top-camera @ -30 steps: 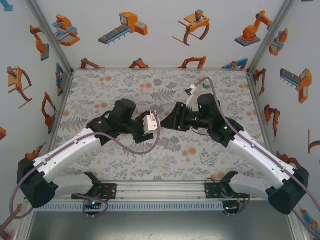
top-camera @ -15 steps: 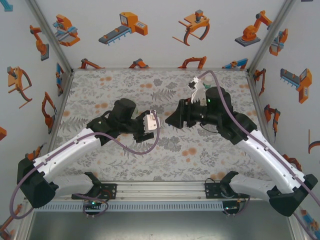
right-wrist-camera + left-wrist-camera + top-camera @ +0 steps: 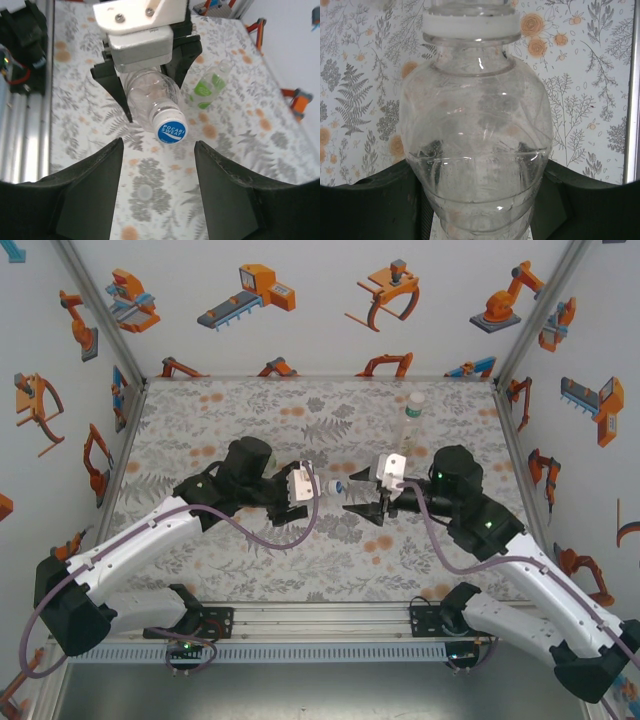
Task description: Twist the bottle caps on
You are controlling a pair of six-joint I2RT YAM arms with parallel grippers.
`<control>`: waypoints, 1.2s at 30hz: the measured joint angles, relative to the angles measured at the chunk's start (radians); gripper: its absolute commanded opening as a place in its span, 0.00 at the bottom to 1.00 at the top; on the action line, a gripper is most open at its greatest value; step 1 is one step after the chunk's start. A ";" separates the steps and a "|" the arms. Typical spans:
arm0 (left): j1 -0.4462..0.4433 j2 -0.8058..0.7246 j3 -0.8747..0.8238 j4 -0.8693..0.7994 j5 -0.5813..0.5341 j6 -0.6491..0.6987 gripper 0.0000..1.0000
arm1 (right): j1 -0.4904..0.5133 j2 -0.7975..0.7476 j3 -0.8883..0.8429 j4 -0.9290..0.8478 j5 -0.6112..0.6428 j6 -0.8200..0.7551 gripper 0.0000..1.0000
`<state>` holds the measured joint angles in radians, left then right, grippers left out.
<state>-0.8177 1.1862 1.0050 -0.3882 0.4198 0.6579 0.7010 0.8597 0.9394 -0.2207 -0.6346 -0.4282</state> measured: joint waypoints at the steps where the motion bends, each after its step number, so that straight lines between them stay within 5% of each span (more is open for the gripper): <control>1: 0.000 0.000 0.000 0.000 0.004 0.000 0.00 | 0.000 0.010 0.000 -0.004 -0.005 -0.041 0.57; 9: 0.000 0.000 0.000 0.000 0.043 0.000 0.00 | 0.000 0.074 0.001 -0.003 -0.020 -0.166 0.53; 29: 0.000 0.000 0.000 0.000 0.071 0.000 0.00 | 0.001 0.093 0.006 0.047 -0.077 -0.171 0.40; 36: 0.000 0.000 0.000 -0.001 0.070 0.001 0.00 | 0.001 0.096 0.006 0.047 -0.084 -0.169 0.24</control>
<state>-0.8173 1.1862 1.0054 -0.3893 0.4900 0.6586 0.7021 0.9554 0.9455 -0.1741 -0.7181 -0.5972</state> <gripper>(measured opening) 0.575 0.349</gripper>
